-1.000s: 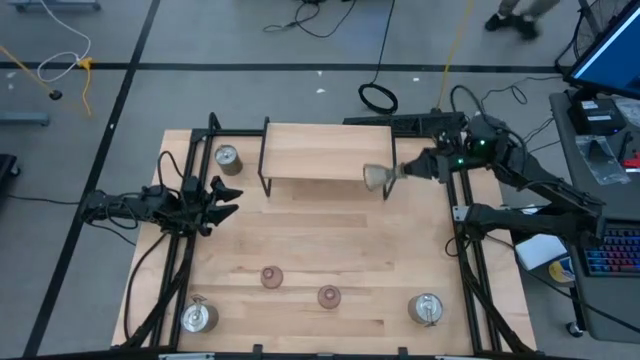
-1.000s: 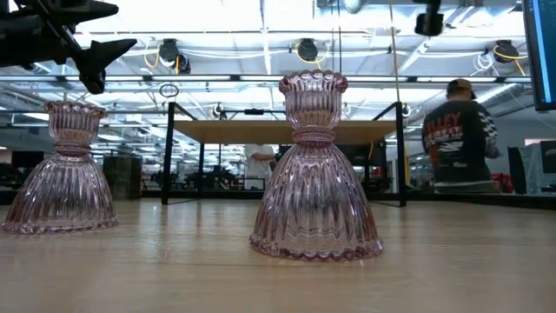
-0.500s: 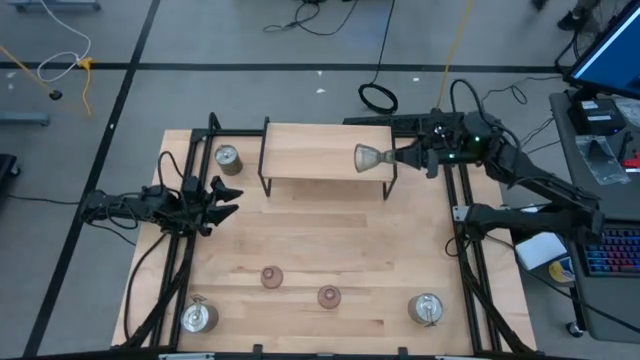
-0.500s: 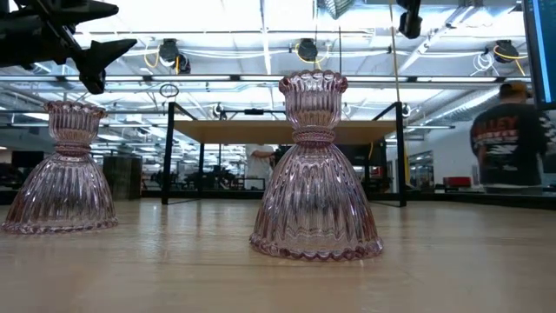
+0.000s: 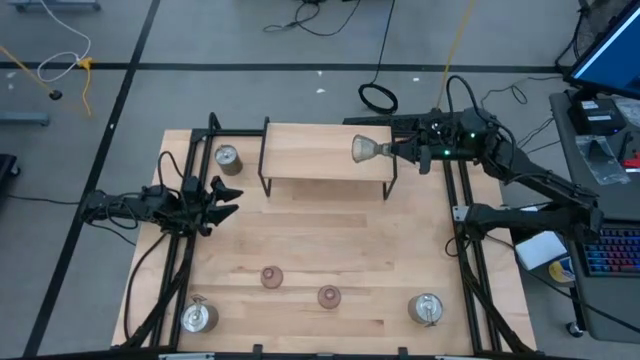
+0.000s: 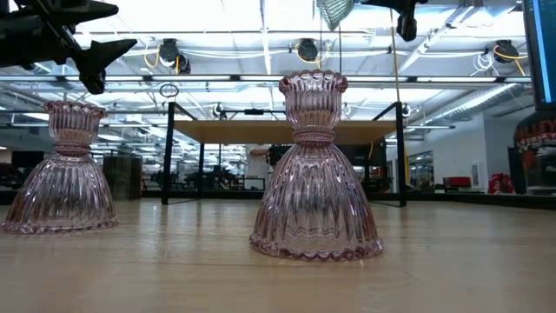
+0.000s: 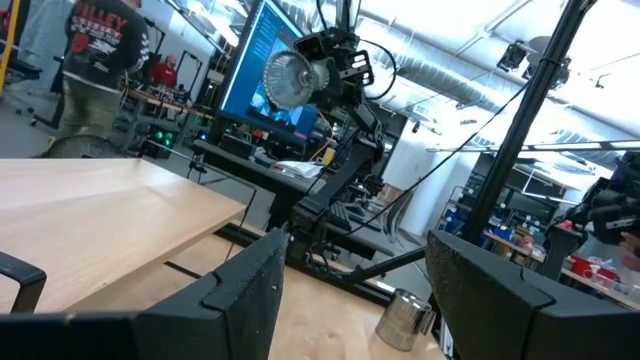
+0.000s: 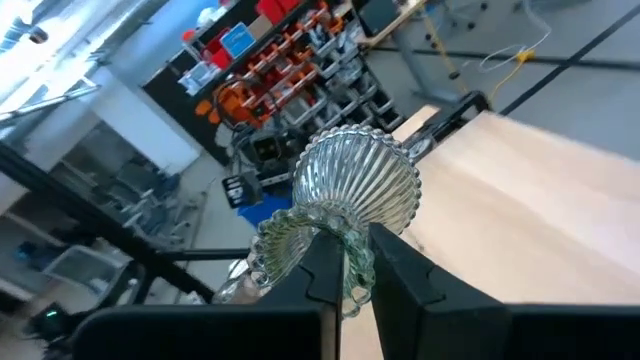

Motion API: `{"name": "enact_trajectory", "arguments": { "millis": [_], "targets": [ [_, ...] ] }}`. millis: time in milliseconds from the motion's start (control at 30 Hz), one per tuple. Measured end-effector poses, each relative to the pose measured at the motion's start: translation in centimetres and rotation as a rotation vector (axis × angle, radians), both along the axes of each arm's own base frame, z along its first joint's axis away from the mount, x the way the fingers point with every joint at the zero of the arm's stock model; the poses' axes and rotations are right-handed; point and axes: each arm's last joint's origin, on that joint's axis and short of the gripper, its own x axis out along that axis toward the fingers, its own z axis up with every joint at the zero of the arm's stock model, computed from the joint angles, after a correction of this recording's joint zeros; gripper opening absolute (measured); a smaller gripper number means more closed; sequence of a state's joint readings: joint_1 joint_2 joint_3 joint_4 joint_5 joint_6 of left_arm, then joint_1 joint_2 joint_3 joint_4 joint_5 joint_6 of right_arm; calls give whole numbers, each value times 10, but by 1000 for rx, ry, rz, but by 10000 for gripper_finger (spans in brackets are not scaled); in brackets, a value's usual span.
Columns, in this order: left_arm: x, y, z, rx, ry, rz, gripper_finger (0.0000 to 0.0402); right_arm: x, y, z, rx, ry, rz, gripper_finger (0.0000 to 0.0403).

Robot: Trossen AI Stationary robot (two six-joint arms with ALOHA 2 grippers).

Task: Pick & Place candle stick holders
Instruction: Put the transparent candle holder on the shelf

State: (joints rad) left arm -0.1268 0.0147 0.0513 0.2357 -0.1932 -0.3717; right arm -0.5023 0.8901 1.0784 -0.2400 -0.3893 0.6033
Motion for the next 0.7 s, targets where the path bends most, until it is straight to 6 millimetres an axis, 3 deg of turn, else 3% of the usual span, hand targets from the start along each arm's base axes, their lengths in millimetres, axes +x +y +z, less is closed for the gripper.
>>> {"name": "enact_trajectory", "arguments": {
  "millis": [400,533,700],
  "targets": [
    [0,0,0,1,0,1,244,9,-13,48,-143,314,-167,20],
    [0,0,0,-1,0,0,244,26,-26,46,-104,476,-217,20],
    [0,0,0,6,0,2,244,51,-44,27,-84,659,-253,20]
  ]
}}
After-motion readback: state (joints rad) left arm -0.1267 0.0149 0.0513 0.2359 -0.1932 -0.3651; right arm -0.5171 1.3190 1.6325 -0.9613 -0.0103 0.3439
